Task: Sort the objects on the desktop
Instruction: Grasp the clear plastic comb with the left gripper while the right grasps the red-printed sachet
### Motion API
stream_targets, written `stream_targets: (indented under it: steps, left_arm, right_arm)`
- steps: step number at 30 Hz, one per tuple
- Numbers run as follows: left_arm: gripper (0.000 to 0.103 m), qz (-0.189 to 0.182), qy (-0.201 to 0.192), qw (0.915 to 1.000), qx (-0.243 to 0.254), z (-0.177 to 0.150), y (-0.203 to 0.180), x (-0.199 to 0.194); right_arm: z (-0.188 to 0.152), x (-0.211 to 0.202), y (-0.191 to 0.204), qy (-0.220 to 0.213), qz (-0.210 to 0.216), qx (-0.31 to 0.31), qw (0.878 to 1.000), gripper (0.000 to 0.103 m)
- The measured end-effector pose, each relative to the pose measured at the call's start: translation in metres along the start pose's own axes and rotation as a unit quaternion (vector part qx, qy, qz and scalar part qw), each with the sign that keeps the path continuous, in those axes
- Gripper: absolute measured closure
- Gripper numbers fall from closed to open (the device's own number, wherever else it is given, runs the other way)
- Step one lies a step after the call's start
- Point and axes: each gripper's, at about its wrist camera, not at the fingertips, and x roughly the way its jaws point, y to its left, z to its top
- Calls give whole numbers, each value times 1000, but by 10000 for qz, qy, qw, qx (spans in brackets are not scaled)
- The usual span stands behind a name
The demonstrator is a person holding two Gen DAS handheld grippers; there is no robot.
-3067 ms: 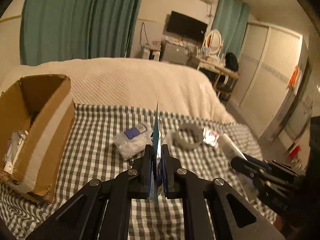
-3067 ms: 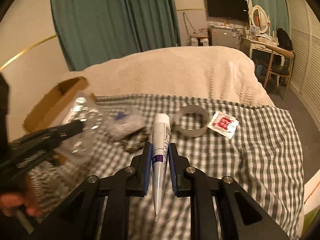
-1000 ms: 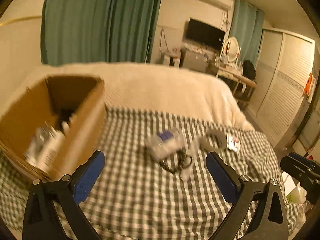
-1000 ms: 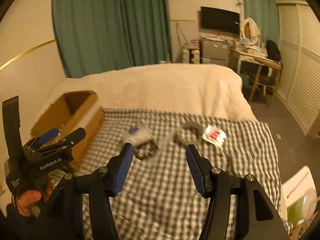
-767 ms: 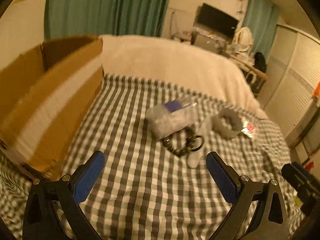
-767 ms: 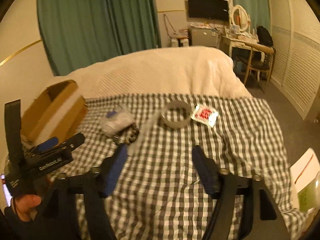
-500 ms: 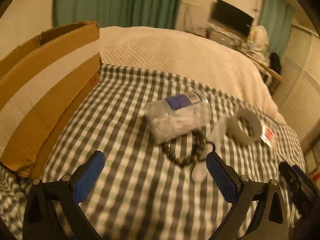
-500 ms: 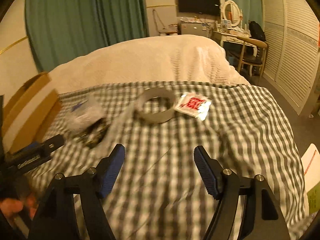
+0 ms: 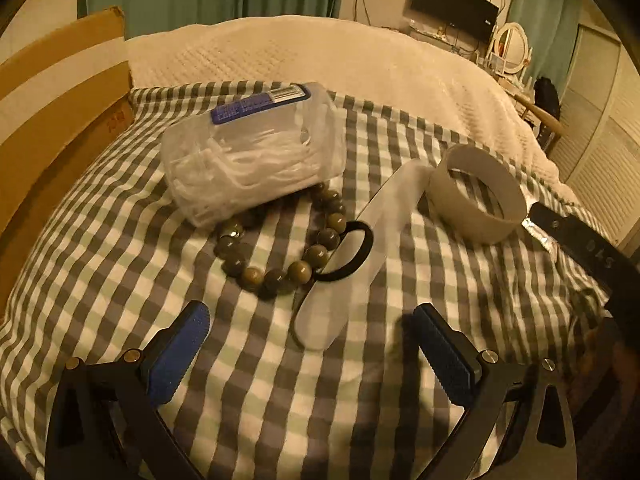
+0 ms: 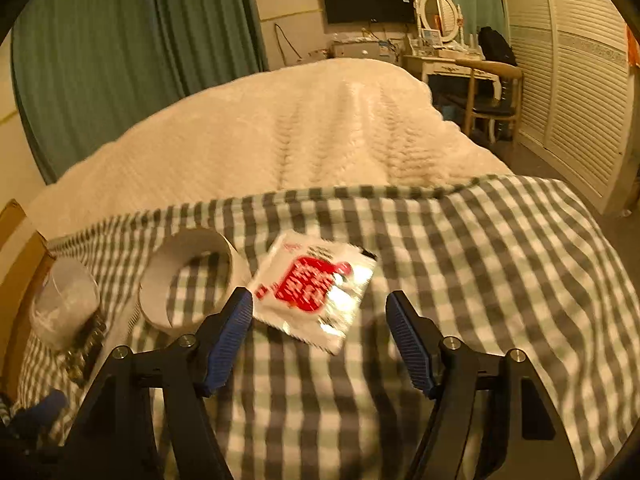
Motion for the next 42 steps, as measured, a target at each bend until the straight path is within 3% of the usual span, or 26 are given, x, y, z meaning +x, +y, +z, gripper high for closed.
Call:
stream_targets:
  steps: [1,3,4,6,7,9,10,12,18,24,28,31,32,33,34,35,37,38,39,42]
  left_arm:
    - [2,-22,22,10000,59,1,-2,2]
    - [16,-67,26,9999,148,2,-8,4]
    - [18,-125,40,9997,198,2,-9,5]
    - [32,-268,61,9994,222,2,-9,5]
    - [36,-334,79,9992,213,2,-8,3]
    - [53,-459,138,9986,216,2,-3,0]
    - [56,-555,196,9981,204,2,1,-2]
    - [73,-679,253,9973,145,0,7,-4]
    - [78,-1093,429,9931,67,-6,24,-9]
    - [79,-1185,611,9910,99,-18,27,-23]
    - [79,-1193,799,9894,234,-37,22,-41]
    - [75,-1132,811,9896,350,-37,17,-44]
    - [63,-1111,833,9898,333,-31,16,-40]
    - [39,-1131,835,9896,303,-26,13,-36]
    - [30,-1173,773,9898,253,-20,11,-33]
    - [21,-1130,677,9910,234,-16,8,-30]
    - [21,-915,482,9939,383,-7,-1,-22]
    - [30,-829,513,9939,520,-4,-5,-14]
    - [60,-812,570,9932,602,-2,-8,-9]
    - [77,-757,578,9935,615,1,-9,-5]
  right_arm:
    - [0,4,0,4,60,8,10000,35]
    - [-1,15,-1,120,176,34,9998,50]
    - [-2,17,-2,155,202,52,9997,53]
    - [-3,17,-4,161,232,80,9996,73]
    - [-3,16,-6,132,250,120,9995,80]
    - [-2,8,-4,8,253,89,9996,93]
    - [-2,6,-2,-25,241,28,9997,96]
    - [0,1,4,-99,181,-113,9997,98]
    - [-1,-38,30,-77,425,-412,9982,98]
    - [-32,-83,49,232,540,-854,9946,98]
    - [-47,-98,38,521,540,-561,9956,98]
    - [-44,-109,35,396,562,-516,9963,98]
    - [-41,-108,34,377,546,-532,9964,98]
    - [-40,-108,33,386,557,-521,9963,98]
    - [-41,-106,31,397,589,-473,9964,98]
    - [-42,-104,28,415,615,-428,9963,98]
    - [-42,-97,21,481,627,-318,9964,98]
    - [-42,-93,17,508,634,-264,9963,98]
    - [-42,-93,17,508,634,-264,9963,98]
    - [-45,-89,2,566,671,-165,9960,98]
